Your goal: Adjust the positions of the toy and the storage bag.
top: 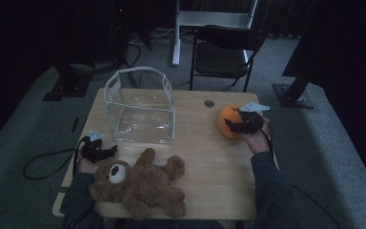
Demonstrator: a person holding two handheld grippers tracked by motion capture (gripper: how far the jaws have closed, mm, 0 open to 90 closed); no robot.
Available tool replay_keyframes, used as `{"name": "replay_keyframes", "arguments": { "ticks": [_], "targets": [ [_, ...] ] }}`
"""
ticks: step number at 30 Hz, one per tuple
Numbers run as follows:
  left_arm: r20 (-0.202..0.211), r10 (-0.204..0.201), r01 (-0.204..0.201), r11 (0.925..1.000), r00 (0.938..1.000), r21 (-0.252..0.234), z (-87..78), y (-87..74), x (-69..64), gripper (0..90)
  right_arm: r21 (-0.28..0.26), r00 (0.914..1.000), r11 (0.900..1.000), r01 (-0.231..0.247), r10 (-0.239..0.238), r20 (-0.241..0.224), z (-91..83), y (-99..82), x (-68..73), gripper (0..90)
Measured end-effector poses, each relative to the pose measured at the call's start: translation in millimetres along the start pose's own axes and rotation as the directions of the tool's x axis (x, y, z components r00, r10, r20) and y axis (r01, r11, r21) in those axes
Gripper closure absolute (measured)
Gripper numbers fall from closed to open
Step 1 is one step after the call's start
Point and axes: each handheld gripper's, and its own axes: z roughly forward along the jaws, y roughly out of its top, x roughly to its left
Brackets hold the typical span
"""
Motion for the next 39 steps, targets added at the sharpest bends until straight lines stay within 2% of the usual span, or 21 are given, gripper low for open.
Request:
{"name": "replay_keyframes", "arguments": {
  "ticks": [4, 6, 7, 12, 14, 18, 21, 27, 33, 36, 39],
  "targets": [
    [0.000, 0.000, 0.000, 1.0000, 1.0000, 0.000, 0.0, 0.0, 0.0, 25.4, -0.006, 0.9973, 0.9993, 0.036, -0.037, -0.064, -2.9, -1.5, 21.0, 25.6],
    [0.000, 0.000, 0.000, 1.0000, 1.0000, 0.000, 0.0, 0.0, 0.0, 25.4, -0.009, 0.9960, 0.9992, 0.038, -0.039, -0.081, -3.3, -1.9, 24.7, 26.2],
    [0.000, 0.000, 0.000, 1.0000, 1.0000, 0.000, 0.0, 0.0, 0.0, 25.4, -0.018, 0.9916, 0.9987, 0.048, -0.050, -0.119, -4.6, -3.1, 34.5, 26.3],
    [0.000, 0.000, 0.000, 1.0000, 1.0000, 0.000, 0.0, 0.0, 0.0, 25.4, -0.040, 0.9754, 0.9974, 0.060, -0.067, -0.210, -7.1, -7.2, 57.6, 28.7],
    [0.000, 0.000, 0.000, 1.0000, 1.0000, 0.000, 0.0, 0.0, 0.0, 25.4, -0.040, 0.9643, 0.9970, 0.066, -0.074, -0.254, -8.1, -8.6, 66.7, 32.7],
    [0.000, 0.000, 0.000, 1.0000, 1.0000, 0.000, 0.0, 0.0, 0.0, 25.4, -0.038, 0.9358, 0.9935, 0.107, -0.114, -0.334, -7.7, -10.0, 87.0, 38.7],
    [0.000, 0.000, 0.000, 1.0000, 1.0000, 0.000, 0.0, 0.0, 0.0, 25.4, -0.052, 0.9180, 0.9908, 0.125, -0.135, -0.373, -8.4, -9.6, 97.3, 44.9],
    [0.000, -0.001, 0.001, 1.0000, 1.0000, 0.000, 0.0, 0.0, -0.1, 25.4, -0.059, 0.8828, 0.9888, 0.137, -0.149, -0.446, -8.2, -9.5, 112.0, 56.7],
    [0.000, 0.000, 0.000, 1.0000, 1.0000, 0.000, 0.0, 0.0, 0.0, 25.4, -0.048, 0.8449, 0.9870, 0.154, -0.156, -0.512, -5.2, -14.3, 131.1, 55.7],
    [0.000, 0.000, 0.000, 1.0000, 1.0000, 0.000, 0.0, 0.0, 0.0, 25.4, -0.037, 0.8356, 0.9853, 0.167, -0.162, -0.525, -1.3, -17.7, 139.8, 52.3],
    [0.000, 0.000, 0.000, 1.0000, 1.0000, 0.000, 0.0, 0.0, 0.0, 25.4, -0.027, 0.8196, 0.9843, 0.175, -0.160, -0.550, 2.7, -20.8, 148.0, 50.4]
  ]
}}
